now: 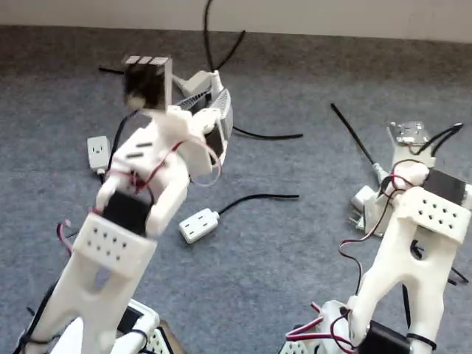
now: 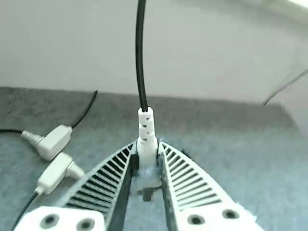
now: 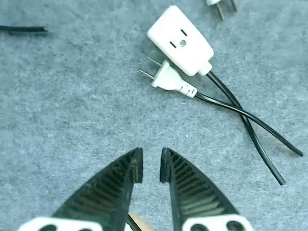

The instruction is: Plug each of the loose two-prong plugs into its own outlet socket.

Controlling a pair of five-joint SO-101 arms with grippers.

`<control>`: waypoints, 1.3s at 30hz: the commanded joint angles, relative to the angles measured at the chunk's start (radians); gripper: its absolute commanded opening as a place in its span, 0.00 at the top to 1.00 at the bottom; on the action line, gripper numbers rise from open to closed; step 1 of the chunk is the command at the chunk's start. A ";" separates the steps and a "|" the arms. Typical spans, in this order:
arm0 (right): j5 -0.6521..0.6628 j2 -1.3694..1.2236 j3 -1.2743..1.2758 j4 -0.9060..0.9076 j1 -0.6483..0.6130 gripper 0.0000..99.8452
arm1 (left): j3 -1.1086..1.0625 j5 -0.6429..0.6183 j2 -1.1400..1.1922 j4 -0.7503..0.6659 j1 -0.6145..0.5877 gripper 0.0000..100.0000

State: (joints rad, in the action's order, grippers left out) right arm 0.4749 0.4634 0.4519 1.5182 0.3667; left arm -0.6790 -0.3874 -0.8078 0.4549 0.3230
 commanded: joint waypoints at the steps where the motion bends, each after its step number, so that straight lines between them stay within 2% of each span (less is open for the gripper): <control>1: 0.003 0.008 0.007 -0.039 -0.067 0.92 | -0.229 -0.098 -0.206 -0.244 -0.010 0.99; 6: 0.003 0.008 0.007 -0.042 -0.154 0.92 | -0.403 -0.247 -0.371 -0.264 -0.004 0.99; 12: -0.146 0.010 -0.001 -0.036 -0.303 0.92 | -0.559 -0.729 -0.544 -0.264 -0.013 0.99; 17: -0.204 0.010 -0.008 -0.035 -0.470 0.94 | -0.713 -1.034 -0.685 -0.285 -0.010 0.99; 19: -0.249 0.010 -0.045 -0.016 -0.522 0.97 | -0.773 -1.108 -0.736 -0.339 -0.012 0.99; 25: -0.316 -0.001 -0.275 0.157 -0.708 0.99 | -0.931 -1.117 -0.839 -0.499 0.051 0.99; 31: -0.370 -0.002 -0.449 0.228 -0.886 0.99 | -0.992 -1.115 -0.894 -0.505 0.140 0.99; 39: -0.370 -0.153 -0.481 0.216 -0.917 0.99 | -1.013 -1.115 -0.938 -0.493 0.173 0.99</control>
State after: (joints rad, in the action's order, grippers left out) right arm 0.1174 0.3682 0.0238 1.7146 -0.5401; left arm -1.6809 -1.4983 -1.7269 -0.0269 0.4780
